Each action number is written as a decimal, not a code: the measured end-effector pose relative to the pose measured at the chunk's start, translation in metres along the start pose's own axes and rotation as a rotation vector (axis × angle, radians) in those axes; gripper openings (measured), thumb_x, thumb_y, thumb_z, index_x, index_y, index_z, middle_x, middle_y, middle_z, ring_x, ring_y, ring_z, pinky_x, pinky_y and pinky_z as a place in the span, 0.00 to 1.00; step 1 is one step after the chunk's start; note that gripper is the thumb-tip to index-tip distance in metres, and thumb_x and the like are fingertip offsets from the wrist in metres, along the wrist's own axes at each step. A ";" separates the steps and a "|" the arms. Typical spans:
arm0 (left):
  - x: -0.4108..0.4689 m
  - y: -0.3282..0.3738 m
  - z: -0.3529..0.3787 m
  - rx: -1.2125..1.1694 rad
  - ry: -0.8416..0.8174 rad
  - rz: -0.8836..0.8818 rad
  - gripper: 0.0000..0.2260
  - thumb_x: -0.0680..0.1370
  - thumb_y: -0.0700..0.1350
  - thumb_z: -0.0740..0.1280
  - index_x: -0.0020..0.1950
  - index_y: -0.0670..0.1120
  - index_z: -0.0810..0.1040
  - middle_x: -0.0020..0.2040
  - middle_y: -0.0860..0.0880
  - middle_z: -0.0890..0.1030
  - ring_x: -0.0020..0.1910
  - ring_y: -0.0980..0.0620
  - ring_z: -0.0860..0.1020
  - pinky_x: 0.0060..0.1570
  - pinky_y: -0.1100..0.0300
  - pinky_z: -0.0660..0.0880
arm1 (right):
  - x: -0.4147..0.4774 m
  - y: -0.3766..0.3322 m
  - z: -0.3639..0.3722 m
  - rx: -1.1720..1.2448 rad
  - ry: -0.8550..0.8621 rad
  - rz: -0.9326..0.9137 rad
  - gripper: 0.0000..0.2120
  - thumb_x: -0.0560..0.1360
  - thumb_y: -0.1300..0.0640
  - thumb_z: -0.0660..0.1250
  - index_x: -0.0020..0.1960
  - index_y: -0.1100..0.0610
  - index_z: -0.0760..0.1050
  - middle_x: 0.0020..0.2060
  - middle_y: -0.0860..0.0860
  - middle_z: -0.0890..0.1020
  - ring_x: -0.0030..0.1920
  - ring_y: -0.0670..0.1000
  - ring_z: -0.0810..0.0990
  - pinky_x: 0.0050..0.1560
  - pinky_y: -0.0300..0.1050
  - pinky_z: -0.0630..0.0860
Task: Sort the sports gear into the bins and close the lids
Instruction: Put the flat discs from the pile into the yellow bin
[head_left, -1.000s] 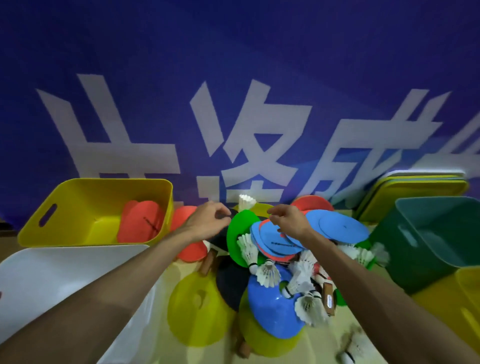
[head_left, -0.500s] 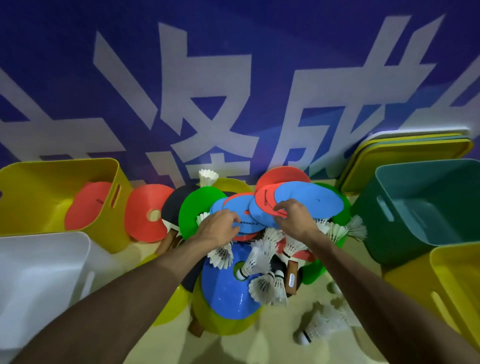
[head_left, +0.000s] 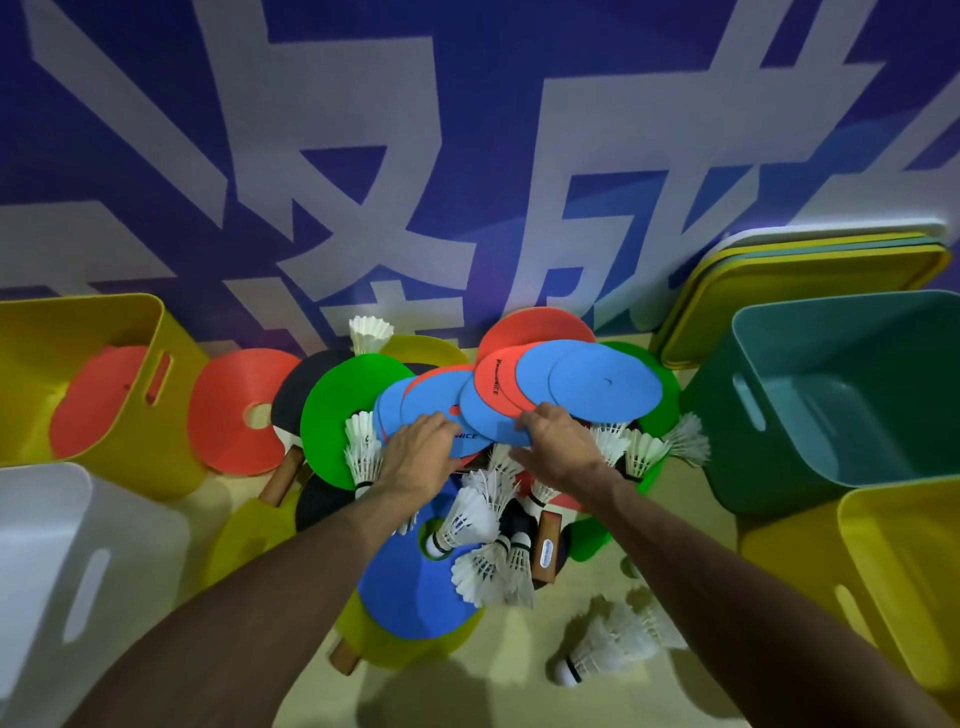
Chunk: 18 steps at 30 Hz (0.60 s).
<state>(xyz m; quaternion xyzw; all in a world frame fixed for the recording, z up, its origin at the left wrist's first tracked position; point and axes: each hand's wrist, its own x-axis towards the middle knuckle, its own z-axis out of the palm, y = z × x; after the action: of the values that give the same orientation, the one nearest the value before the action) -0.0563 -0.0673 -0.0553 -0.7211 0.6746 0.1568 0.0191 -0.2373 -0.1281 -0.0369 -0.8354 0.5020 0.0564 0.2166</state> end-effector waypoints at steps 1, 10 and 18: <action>0.001 -0.001 -0.001 -0.008 -0.002 -0.001 0.19 0.77 0.49 0.67 0.66 0.48 0.72 0.60 0.49 0.75 0.61 0.48 0.72 0.58 0.52 0.71 | 0.001 0.001 0.001 0.000 0.003 0.001 0.21 0.77 0.47 0.65 0.67 0.54 0.69 0.62 0.54 0.71 0.63 0.55 0.69 0.66 0.49 0.68; -0.012 0.001 -0.029 0.224 0.052 0.089 0.13 0.73 0.31 0.59 0.52 0.45 0.73 0.47 0.46 0.78 0.49 0.44 0.77 0.44 0.53 0.70 | 0.010 -0.007 0.006 -0.026 0.066 -0.002 0.19 0.78 0.47 0.60 0.66 0.54 0.69 0.60 0.55 0.73 0.60 0.56 0.71 0.62 0.51 0.69; -0.019 -0.021 -0.083 0.304 0.137 0.125 0.06 0.77 0.37 0.60 0.49 0.46 0.72 0.39 0.47 0.76 0.40 0.43 0.78 0.35 0.54 0.66 | 0.014 -0.032 -0.016 -0.057 0.205 0.044 0.12 0.78 0.61 0.58 0.59 0.54 0.75 0.52 0.54 0.80 0.53 0.58 0.80 0.49 0.49 0.76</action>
<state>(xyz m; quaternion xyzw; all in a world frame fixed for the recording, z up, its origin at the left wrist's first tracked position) -0.0200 -0.0668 0.0250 -0.6755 0.7338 0.0043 0.0721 -0.2054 -0.1334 -0.0168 -0.8314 0.5379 -0.0105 0.1388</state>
